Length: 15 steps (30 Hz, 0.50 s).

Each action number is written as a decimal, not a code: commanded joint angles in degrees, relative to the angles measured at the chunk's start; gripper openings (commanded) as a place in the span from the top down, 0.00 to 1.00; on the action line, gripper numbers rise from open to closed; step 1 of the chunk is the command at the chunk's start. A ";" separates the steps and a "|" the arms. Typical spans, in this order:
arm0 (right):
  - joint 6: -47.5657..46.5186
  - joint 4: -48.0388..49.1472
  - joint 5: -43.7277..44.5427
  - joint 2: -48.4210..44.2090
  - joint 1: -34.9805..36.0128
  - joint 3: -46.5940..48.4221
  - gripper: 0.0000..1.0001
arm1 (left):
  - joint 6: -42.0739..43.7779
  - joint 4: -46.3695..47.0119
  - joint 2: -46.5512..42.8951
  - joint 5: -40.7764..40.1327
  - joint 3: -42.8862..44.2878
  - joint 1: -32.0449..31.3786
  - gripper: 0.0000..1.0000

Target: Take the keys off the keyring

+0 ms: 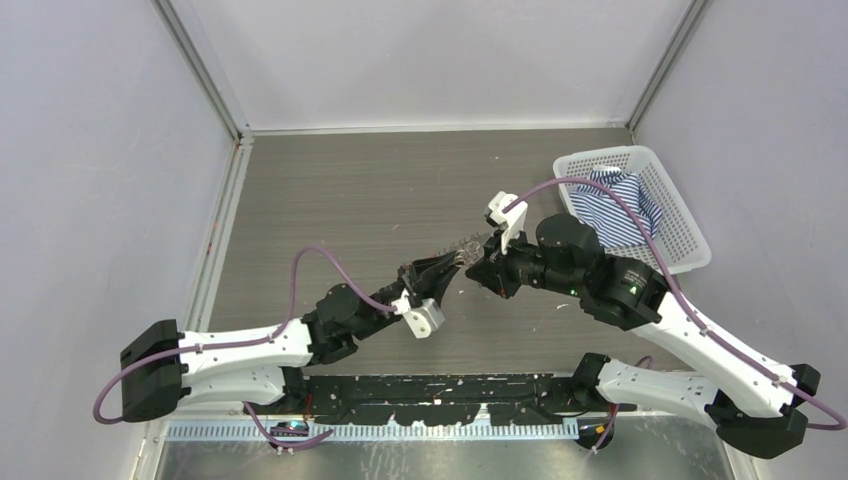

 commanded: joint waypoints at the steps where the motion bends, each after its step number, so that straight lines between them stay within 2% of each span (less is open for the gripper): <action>1: -0.74 -1.78 5.18 0.80 -0.79 -0.84 0.99 | -1.77 10.16 -3.32 1.39 0.65 0.28 1.00; 8: 0.83 -1.87 8.19 3.01 -0.80 0.65 0.99 | -2.37 8.70 -3.46 2.96 0.62 0.32 1.00; 11: 0.85 -2.08 12.50 1.56 -0.81 0.50 0.99 | -3.42 10.37 -3.59 0.82 -0.13 0.72 1.00; 15: 0.31 -3.58 10.60 1.22 -0.79 0.61 0.99 | -7.78 10.66 -3.83 -1.98 0.24 2.87 1.00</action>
